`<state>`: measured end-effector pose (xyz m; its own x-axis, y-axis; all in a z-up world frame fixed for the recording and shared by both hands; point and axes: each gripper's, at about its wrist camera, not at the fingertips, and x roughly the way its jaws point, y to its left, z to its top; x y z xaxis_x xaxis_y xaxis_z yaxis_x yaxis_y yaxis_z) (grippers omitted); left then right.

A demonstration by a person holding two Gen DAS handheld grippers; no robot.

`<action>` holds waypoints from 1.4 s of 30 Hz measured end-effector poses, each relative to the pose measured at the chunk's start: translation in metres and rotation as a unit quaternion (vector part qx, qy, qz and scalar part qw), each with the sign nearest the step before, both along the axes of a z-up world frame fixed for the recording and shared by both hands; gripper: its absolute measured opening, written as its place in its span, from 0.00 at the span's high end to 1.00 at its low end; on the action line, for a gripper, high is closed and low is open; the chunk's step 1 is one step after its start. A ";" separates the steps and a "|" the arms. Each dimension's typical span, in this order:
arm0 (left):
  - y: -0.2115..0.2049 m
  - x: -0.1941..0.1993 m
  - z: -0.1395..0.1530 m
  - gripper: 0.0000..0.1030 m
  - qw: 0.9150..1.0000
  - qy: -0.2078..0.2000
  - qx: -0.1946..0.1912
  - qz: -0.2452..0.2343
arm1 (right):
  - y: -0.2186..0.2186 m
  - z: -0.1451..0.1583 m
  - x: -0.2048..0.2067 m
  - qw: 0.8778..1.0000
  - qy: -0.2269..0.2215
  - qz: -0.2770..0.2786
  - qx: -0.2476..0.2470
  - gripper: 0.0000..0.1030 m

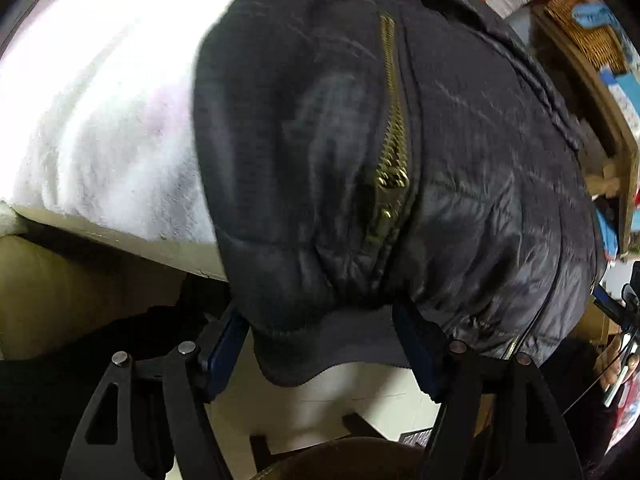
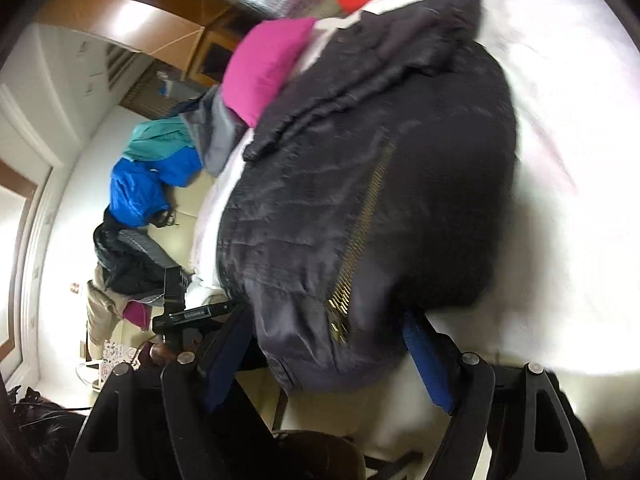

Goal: Fold large clothes

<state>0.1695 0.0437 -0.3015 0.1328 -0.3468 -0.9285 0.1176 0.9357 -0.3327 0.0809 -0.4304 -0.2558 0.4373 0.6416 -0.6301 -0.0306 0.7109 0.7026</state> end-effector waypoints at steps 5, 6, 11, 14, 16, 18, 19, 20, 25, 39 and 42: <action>-0.009 0.002 0.003 0.45 1.000 -0.006 -0.009 -0.001 | -0.002 -0.035 -0.007 0.995 0.079 -0.006 -0.053 0.22; -0.007 -0.005 0.005 0.52 1.000 -0.008 -0.011 0.001 | 0.001 -0.041 -0.007 0.994 0.088 -0.003 -0.057 0.22; 0.002 -0.007 0.018 0.69 0.998 -0.024 -0.057 -0.009 | 0.032 -0.061 -0.006 0.989 0.113 0.042 -0.081 0.22; 0.004 -0.007 0.027 0.70 0.996 -0.034 -0.083 -0.007 | 0.054 -0.073 -0.001 0.986 0.120 0.052 -0.100 0.20; 0.005 -0.006 0.023 0.64 0.996 -0.023 -0.082 -0.005 | 0.061 -0.083 0.003 0.987 0.123 0.032 -0.095 0.20; 0.003 -0.004 0.013 0.47 0.997 -0.009 -0.077 -0.007 | 0.065 -0.094 0.007 0.989 0.129 0.006 -0.075 0.19; 0.001 -0.005 0.011 0.47 0.997 -0.006 -0.075 -0.013 | 0.067 -0.097 0.006 0.990 0.124 -0.013 -0.067 0.19; -0.001 -0.006 0.008 0.47 0.997 -0.007 -0.070 -0.016 | 0.069 -0.097 0.006 0.991 0.112 -0.023 -0.066 0.20; 0.000 -0.008 0.013 0.80 0.997 -0.018 -0.071 -0.003 | 0.096 -0.065 -0.007 0.994 0.022 0.001 -0.111 0.79; 0.028 0.034 0.133 0.87 0.961 -0.143 -0.237 0.008 | 0.089 0.086 0.049 0.976 -0.164 -0.077 -0.117 0.90; 0.018 0.077 0.139 0.87 0.959 -0.151 -0.239 0.032 | 0.068 0.089 0.097 0.979 -0.151 -0.100 -0.093 0.90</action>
<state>0.2470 0.0621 -0.1627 0.4049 -0.7059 -0.5812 0.2235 0.6927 -0.6857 0.1779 -0.3627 -0.1670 0.7263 0.4112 -0.5509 -0.0645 0.8386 0.5409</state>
